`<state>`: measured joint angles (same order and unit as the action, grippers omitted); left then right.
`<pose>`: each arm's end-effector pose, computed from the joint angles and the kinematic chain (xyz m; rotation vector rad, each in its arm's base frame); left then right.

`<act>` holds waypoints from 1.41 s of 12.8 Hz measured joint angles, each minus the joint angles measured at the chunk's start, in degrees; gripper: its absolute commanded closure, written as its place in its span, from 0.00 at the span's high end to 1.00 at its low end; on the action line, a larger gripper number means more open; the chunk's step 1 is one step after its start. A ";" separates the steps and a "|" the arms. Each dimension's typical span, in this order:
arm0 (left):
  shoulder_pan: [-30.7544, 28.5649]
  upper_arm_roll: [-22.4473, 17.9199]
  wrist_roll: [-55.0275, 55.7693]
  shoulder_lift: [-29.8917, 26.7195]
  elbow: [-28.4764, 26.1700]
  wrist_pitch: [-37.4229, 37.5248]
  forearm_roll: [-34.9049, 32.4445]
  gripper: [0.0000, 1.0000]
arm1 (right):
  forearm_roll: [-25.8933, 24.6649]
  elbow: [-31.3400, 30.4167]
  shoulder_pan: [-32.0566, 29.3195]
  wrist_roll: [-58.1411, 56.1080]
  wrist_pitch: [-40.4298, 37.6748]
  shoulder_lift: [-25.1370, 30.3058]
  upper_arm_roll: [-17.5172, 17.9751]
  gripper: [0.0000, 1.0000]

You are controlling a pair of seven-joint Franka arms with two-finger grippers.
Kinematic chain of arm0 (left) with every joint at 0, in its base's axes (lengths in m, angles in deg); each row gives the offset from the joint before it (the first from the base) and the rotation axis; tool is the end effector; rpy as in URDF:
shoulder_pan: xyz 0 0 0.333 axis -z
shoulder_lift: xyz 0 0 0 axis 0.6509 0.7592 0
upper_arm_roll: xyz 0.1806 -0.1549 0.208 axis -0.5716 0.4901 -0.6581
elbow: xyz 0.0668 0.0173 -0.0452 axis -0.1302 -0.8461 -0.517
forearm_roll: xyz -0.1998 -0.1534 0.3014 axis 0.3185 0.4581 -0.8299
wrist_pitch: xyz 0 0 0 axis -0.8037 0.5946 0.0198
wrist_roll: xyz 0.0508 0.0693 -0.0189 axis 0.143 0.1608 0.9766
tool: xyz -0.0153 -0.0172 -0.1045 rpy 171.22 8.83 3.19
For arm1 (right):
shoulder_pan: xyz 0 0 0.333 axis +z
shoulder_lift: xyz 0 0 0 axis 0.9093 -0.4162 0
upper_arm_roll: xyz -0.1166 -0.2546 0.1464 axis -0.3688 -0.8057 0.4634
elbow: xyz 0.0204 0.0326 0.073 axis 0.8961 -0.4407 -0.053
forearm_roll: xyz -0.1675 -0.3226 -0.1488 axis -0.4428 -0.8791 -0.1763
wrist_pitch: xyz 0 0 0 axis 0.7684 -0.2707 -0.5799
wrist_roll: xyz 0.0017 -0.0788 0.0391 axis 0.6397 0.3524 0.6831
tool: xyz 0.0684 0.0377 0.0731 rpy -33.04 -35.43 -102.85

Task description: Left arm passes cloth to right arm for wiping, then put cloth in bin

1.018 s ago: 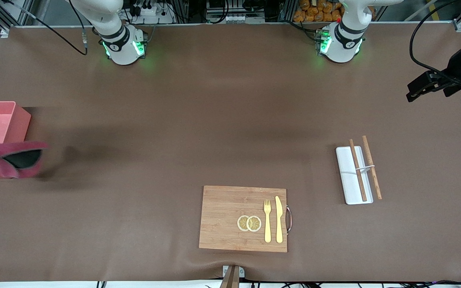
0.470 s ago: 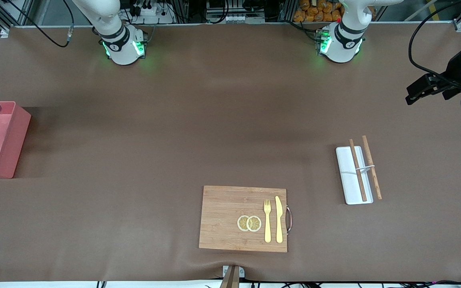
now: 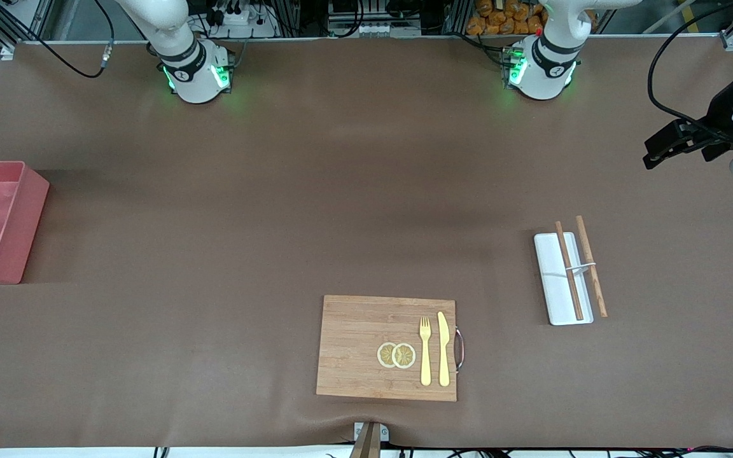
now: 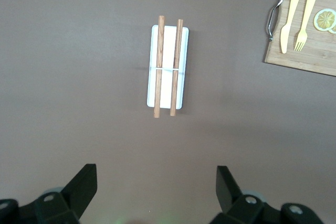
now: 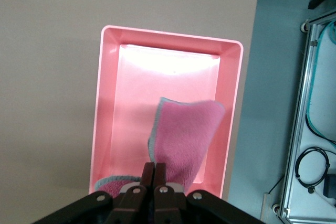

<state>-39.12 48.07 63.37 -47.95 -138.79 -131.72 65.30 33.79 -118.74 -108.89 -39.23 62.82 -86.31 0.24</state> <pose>0.5486 -0.0581 0.6510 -3.1255 -0.2037 0.0055 0.4777 -0.4955 0.4671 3.0948 0.2092 0.0316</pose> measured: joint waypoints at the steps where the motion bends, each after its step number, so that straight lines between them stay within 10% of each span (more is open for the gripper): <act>1: 0.00 0.00 0.00 0.03 -0.01 -0.03 0.00 1.00 | 0.11 0.00 -0.05 -1.32 0.07 -0.41 0.07 1.00; 7: 0.02 0.12 0.00 0.03 -0.07 -0.05 0.00 1.00 | 0.55 1.00 10.04 0.11 -5.88 1.21 3.37 1.00; 14: 0.13 0.22 0.00 0.15 -0.26 -0.62 0.00 1.00 | 0.23 1.34 40.18 42.40 -26.06 10.94 3.62 1.00; 18: 0.15 0.30 0.00 0.38 -0.36 -1.04 0.00 1.00 | -0.08 -4.83 45.20 53.80 -26.81 19.76 3.12 1.00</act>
<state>-38.97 48.37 63.37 -47.57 -139.16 -132.76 65.31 33.71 -123.57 -63.68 14.57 36.02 -66.55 3.36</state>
